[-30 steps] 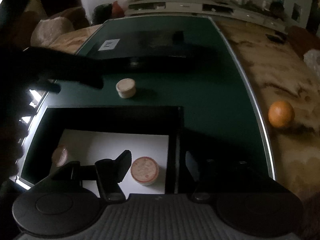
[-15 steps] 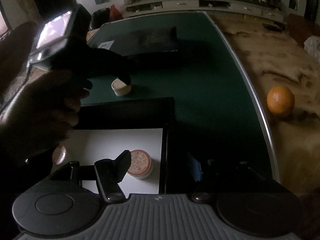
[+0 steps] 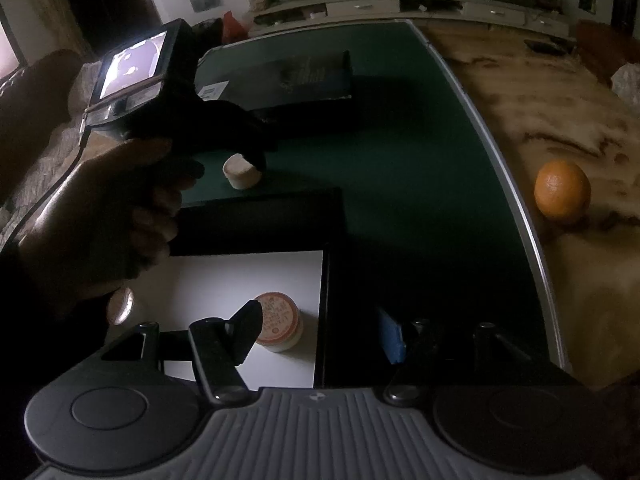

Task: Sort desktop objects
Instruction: 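Close the left tool on the cream-lidded container and lift it, then carry the cream-lidded container into the tray and open the left tool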

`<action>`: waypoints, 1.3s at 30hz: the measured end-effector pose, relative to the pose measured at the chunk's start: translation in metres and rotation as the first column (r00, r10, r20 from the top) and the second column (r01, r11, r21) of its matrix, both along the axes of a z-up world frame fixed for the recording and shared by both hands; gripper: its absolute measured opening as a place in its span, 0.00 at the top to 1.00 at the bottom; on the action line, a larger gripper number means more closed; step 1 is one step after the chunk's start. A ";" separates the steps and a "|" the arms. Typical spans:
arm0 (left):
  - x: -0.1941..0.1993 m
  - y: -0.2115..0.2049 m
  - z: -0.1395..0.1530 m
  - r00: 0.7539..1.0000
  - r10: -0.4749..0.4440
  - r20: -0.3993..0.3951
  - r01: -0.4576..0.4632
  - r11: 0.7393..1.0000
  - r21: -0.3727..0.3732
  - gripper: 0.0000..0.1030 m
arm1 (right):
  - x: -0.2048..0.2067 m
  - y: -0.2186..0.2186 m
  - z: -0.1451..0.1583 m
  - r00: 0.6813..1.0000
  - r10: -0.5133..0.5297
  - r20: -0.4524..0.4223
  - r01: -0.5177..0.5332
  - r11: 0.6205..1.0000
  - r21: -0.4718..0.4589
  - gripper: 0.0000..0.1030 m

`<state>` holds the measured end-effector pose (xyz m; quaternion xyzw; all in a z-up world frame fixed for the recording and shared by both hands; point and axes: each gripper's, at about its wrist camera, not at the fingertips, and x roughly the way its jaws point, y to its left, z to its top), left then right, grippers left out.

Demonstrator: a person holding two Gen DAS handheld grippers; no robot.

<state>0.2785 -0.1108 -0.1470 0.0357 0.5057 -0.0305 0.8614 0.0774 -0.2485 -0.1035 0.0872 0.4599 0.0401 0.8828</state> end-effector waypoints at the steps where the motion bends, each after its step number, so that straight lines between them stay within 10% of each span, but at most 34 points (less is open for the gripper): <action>1: 0.000 0.000 0.000 1.000 -0.001 0.000 0.001 1.000 0.000 0.30 | 0.000 0.000 0.000 1.000 0.000 -0.001 0.000 1.000 0.000 0.38; 20: 0.001 -0.006 -0.006 0.999 -0.040 -0.025 0.039 0.999 -0.020 0.60 | 0.001 -0.001 -0.001 1.000 -0.011 -0.001 0.011 1.000 0.009 0.38; 39: -0.001 -0.002 0.000 0.999 -0.040 -0.027 0.039 0.999 -0.036 0.60 | 0.001 -0.004 -0.004 1.000 -0.020 -0.010 0.020 1.000 0.021 0.37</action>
